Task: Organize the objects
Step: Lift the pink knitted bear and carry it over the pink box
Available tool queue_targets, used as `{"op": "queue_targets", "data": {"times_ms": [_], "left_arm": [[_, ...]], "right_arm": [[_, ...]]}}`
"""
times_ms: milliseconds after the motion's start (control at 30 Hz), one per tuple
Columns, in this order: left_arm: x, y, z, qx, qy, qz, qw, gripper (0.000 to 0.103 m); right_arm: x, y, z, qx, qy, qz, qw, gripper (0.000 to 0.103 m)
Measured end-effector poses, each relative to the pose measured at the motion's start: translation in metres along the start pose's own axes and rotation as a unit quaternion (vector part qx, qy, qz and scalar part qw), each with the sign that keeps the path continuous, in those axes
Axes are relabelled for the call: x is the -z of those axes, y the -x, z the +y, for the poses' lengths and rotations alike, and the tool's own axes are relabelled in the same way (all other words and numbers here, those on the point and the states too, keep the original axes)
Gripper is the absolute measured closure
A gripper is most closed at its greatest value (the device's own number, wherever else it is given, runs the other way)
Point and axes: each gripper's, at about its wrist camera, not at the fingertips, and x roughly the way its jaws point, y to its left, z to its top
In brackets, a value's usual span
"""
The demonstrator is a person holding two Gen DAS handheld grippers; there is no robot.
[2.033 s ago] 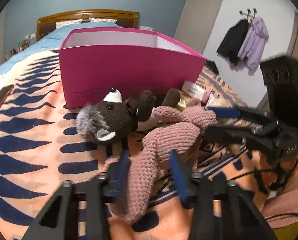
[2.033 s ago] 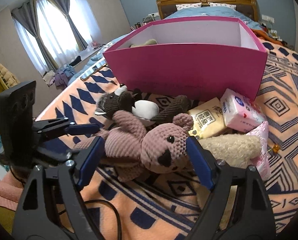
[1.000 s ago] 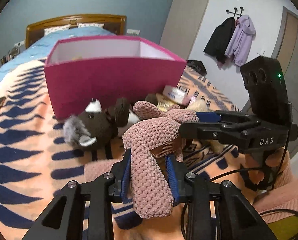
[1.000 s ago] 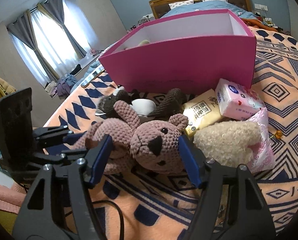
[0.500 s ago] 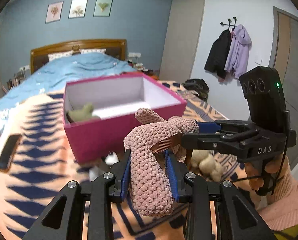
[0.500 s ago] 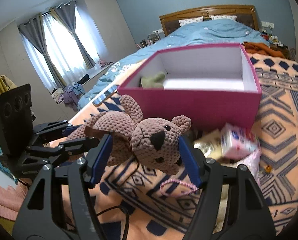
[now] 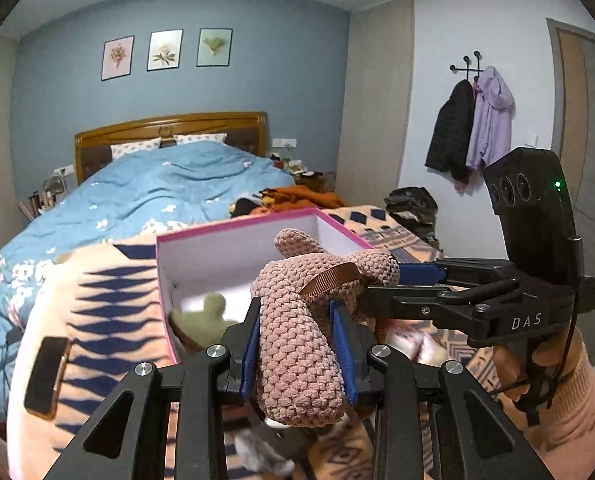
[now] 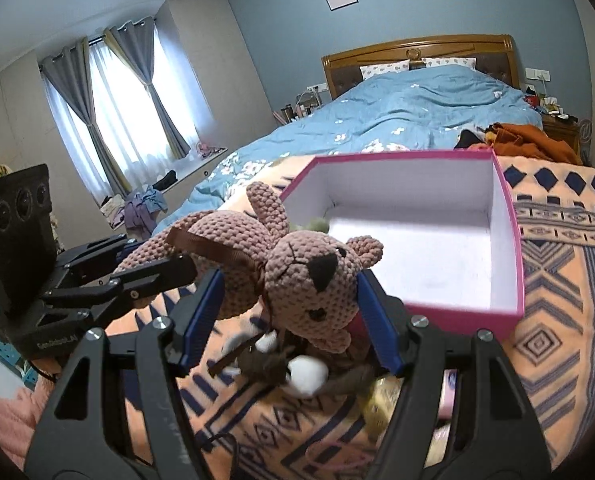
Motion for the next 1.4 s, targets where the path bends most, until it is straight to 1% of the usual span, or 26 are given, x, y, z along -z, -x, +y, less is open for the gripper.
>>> {"op": "queue_targets", "data": {"times_ms": [367,733,967,1400], "left_arm": [[-0.028,-0.030,0.026,-0.024,0.001,-0.003,0.9997,0.071],[-0.034,-0.065,0.050,-0.038,0.013,0.015,0.9991,0.071],[-0.039,-0.082,0.058,-0.051,0.014,0.029,0.9982,0.070],[-0.041,-0.122,0.075,-0.075,0.025,0.061,0.9950,0.070]], "right_arm": [[-0.033,-0.031,-0.020,-0.007,-0.024,0.000,1.000,0.033],[-0.046,-0.066,-0.040,-0.004,-0.048,0.025,0.999,0.033],[-0.055,-0.086,-0.047,0.003,-0.051,0.036,0.998,0.033],[-0.062,-0.124,-0.074,0.012,-0.087,0.067,0.994,0.033]]}}
